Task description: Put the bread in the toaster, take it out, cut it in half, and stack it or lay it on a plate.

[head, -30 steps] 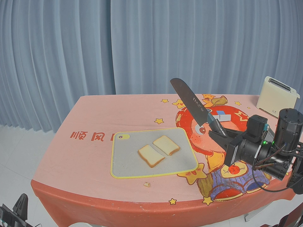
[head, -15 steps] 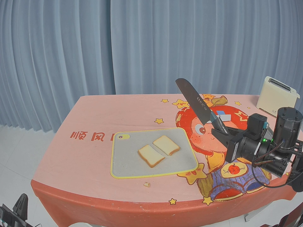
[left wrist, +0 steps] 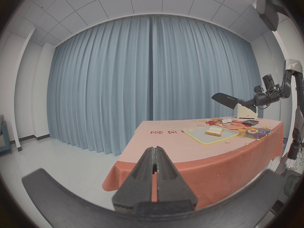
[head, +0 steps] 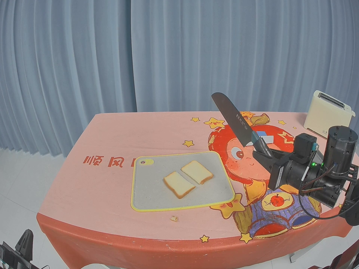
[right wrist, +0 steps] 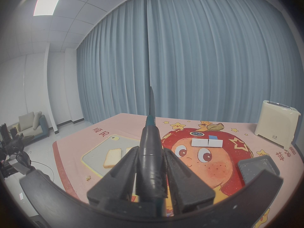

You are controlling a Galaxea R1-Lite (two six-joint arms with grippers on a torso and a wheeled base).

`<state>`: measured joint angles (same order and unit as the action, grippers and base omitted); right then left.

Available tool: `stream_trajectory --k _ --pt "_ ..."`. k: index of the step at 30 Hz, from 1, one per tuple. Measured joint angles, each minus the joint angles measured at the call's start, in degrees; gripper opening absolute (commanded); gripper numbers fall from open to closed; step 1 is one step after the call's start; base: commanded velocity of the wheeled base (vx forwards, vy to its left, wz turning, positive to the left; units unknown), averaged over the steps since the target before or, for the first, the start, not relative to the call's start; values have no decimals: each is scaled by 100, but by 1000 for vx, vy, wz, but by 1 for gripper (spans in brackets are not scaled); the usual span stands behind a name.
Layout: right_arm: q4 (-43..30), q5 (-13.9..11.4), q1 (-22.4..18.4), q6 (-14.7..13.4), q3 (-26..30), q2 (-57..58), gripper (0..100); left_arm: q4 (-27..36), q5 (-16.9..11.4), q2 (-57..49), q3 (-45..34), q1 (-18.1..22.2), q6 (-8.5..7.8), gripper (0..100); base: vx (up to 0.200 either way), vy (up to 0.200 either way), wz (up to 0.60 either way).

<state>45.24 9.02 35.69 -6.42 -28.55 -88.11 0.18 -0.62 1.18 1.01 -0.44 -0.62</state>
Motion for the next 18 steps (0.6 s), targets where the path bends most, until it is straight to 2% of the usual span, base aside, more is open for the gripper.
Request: stream_trajectory --k 18 --pt "0 9 -568 -52 -188 -227 0 0 0 0 0 0 0 0 0 0 0"
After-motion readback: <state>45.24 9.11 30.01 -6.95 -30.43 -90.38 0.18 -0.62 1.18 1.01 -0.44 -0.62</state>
